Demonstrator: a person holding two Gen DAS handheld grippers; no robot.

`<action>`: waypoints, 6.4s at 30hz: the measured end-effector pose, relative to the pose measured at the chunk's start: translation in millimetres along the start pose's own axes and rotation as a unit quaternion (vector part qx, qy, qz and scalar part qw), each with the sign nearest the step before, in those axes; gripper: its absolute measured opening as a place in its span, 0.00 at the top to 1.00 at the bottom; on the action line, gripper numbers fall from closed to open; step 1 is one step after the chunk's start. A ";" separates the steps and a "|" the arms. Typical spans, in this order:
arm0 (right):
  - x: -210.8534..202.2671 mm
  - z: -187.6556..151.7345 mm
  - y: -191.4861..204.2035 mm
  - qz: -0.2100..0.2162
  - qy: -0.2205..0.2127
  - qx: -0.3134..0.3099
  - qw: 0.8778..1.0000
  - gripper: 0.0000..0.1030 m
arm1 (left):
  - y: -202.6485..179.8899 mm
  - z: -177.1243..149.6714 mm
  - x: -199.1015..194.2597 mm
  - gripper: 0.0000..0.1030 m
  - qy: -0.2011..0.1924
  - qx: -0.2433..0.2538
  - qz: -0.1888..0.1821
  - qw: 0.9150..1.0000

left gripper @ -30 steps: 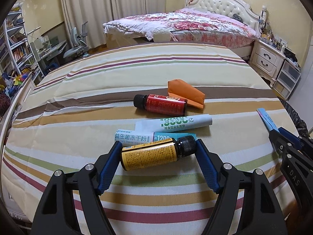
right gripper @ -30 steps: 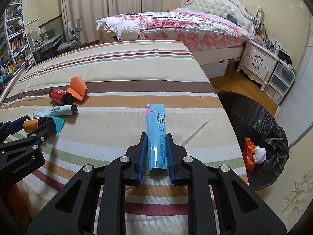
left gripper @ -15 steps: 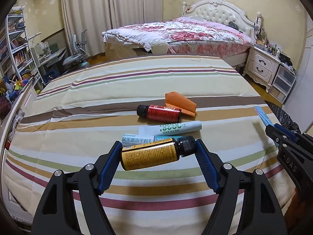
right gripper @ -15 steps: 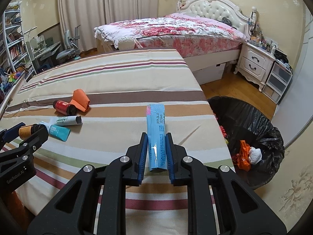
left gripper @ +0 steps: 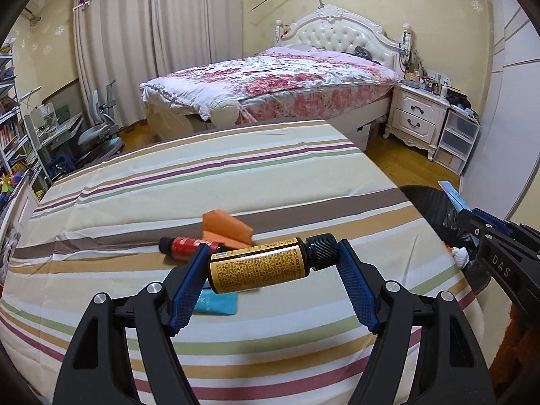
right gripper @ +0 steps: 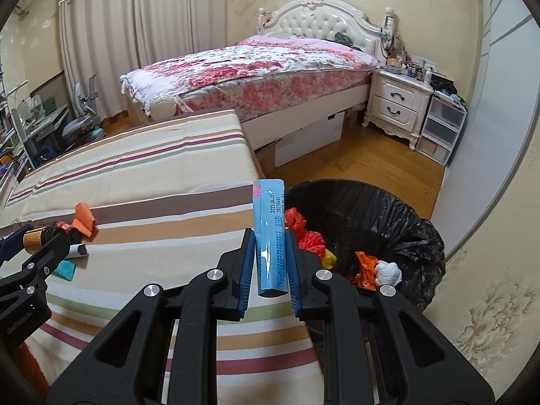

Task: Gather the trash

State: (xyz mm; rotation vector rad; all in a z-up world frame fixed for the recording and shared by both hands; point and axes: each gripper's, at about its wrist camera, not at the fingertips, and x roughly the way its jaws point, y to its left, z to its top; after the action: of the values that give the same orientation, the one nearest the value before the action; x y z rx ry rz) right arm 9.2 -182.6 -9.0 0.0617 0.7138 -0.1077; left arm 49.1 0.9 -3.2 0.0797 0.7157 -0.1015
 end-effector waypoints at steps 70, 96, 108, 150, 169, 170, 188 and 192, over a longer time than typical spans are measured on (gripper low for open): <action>20.2 0.1 -11.0 -0.004 0.011 0.042 0.999 0.51 | -31.8 13.9 36.0 0.19 0.026 0.038 0.020 0.999; 11.5 -22.0 100.9 0.084 0.040 -0.054 0.994 0.49 | 80.0 -43.6 25.1 0.19 0.082 -0.010 0.125 0.989; 17.0 -20.3 93.5 0.091 0.043 -0.044 0.994 0.49 | 80.7 -37.4 41.3 0.19 0.094 -0.012 0.136 0.986; 4.7 -37.1 200.4 0.172 0.083 -0.166 0.967 0.44 | 192.7 -67.2 4.5 0.19 0.106 -0.140 0.179 0.968; 11.8 -33.3 205.2 0.149 0.086 -0.171 0.970 0.44 | 213.5 -82.3 -4.7 0.19 0.110 -0.166 0.184 0.962; 9.7 -36.0 207.2 0.155 0.089 -0.173 0.969 0.44 | 213.8 -82.4 -4.8 0.19 0.110 -0.167 0.184 0.962; 32.8 -28.2 193.1 0.117 0.092 -0.156 0.976 0.44 | 213.7 -84.2 -5.8 0.19 0.108 -0.168 0.183 0.963; 24.4 -38.5 196.6 0.133 0.101 -0.165 0.972 0.44 | 218.0 -85.9 -7.3 0.19 0.108 -0.173 0.185 0.961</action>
State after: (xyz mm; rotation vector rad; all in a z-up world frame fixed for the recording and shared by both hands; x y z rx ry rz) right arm 26.0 14.2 -50.1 -0.1523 0.9116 0.2789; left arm 13.9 226.9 -54.7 -0.1127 0.9164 0.3966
